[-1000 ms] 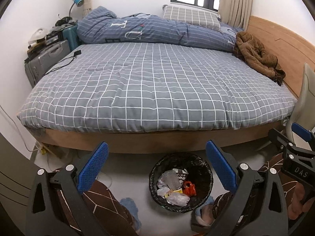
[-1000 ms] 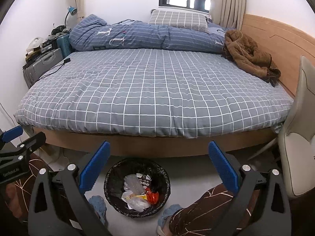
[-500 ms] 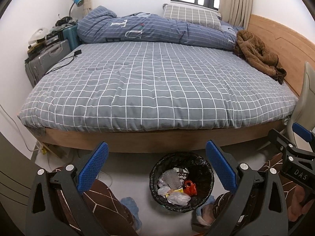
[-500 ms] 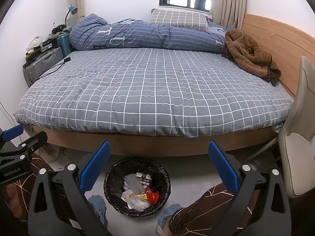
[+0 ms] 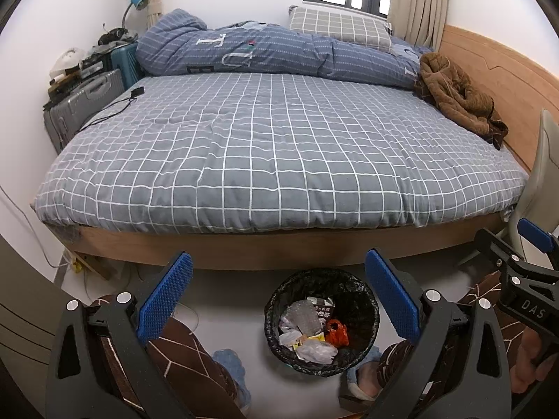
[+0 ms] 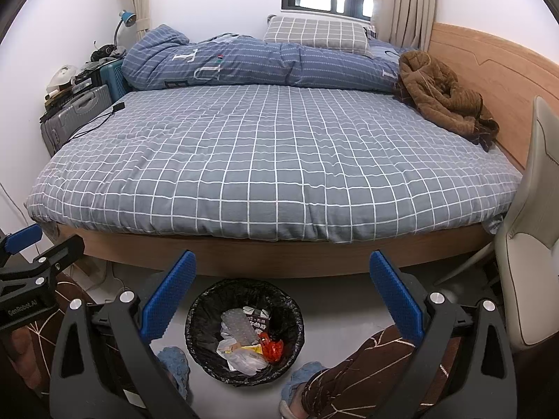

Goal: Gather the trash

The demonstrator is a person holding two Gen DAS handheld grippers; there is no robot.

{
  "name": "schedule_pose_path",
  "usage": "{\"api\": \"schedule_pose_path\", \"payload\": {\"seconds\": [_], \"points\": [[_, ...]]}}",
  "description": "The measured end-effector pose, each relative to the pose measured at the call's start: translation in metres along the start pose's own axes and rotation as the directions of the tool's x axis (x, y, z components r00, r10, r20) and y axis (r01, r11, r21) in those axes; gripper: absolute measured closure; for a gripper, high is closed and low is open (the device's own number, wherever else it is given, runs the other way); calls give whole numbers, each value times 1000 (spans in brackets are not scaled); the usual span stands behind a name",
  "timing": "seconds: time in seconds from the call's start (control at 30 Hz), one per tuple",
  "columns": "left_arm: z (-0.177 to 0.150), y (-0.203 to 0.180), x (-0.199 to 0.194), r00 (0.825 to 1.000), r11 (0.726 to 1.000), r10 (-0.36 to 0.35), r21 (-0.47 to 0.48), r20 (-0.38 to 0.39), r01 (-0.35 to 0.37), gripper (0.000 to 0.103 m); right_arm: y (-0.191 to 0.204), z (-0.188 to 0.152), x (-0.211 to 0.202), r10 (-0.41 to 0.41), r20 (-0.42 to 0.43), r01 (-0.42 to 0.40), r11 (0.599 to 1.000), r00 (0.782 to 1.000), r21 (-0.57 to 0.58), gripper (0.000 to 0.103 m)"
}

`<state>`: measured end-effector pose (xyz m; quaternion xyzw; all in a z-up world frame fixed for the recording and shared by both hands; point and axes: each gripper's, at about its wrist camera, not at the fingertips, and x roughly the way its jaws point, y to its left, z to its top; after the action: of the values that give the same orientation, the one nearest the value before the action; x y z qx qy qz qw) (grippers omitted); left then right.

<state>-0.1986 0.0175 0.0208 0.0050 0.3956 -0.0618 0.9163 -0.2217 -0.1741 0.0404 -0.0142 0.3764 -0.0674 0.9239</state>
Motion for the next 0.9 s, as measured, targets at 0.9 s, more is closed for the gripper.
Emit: {"api": "schedule_pose_path", "payload": {"seconds": [0.9], "points": [[2, -10, -1, 1000, 999, 19, 40, 21, -20, 6, 0, 1, 0, -4, 3, 4, 1000, 1000, 0, 8]]}}
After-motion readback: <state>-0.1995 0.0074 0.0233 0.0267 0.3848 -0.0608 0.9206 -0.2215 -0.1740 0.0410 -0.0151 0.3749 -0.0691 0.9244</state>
